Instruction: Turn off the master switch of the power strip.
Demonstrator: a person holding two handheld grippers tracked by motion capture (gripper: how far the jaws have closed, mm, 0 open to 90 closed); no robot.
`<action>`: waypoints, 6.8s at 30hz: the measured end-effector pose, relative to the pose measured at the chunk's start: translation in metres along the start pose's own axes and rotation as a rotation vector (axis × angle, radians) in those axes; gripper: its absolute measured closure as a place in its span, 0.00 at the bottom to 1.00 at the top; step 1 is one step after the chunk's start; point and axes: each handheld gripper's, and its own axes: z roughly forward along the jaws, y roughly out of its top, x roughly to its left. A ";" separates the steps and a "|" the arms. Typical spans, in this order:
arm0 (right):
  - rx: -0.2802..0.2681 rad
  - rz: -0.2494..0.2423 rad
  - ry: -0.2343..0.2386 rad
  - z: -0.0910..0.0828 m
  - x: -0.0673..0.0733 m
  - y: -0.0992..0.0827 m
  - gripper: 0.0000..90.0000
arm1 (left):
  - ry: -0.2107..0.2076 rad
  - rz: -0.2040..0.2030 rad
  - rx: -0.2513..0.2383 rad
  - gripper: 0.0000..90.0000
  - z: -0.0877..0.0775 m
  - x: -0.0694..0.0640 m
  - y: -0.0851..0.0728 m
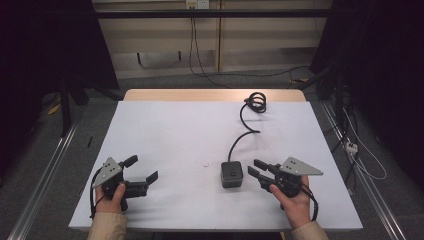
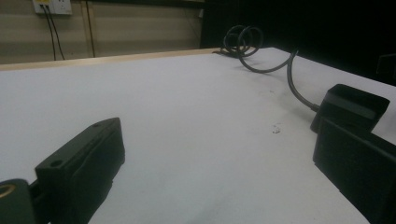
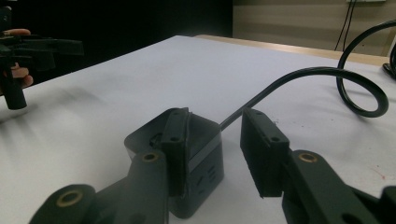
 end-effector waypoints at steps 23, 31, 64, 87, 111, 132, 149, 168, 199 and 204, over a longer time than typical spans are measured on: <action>0.021 -0.004 0.050 0.011 0.005 0.008 0.94 | -0.003 0.005 0.009 0.02 0.001 0.000 -0.001; 0.038 -0.002 0.090 0.017 0.013 0.011 1.00 | -0.003 0.007 0.011 0.02 0.001 0.000 -0.001; 0.127 -0.073 0.118 0.043 0.026 0.004 1.00 | -0.009 0.001 0.011 0.02 0.002 0.000 -0.001; 0.121 -0.078 0.119 0.043 0.026 0.001 1.00 | -0.008 0.007 0.012 0.02 0.002 -0.001 -0.001; 0.114 -0.071 0.122 0.043 0.025 0.000 1.00 | -0.013 0.006 0.011 0.02 0.002 -0.002 -0.001; 0.109 -0.083 0.123 0.043 0.026 -0.001 1.00 | -0.014 0.006 0.011 0.02 0.003 -0.002 -0.001; 0.107 -0.094 0.102 0.042 0.026 -0.002 1.00 | -0.015 0.012 0.014 0.02 0.004 -0.003 -0.001; 0.086 -0.075 0.093 0.041 0.026 0.000 1.00 | -0.013 0.004 0.008 0.02 0.004 -0.001 0.000; 0.054 -0.017 0.112 0.040 0.025 0.003 0.86 | -0.018 0.007 0.013 0.02 0.004 -0.001 0.000; 0.055 -0.015 0.114 0.040 0.026 0.004 0.80 | -0.015 0.004 0.012 0.02 0.004 -0.001 0.000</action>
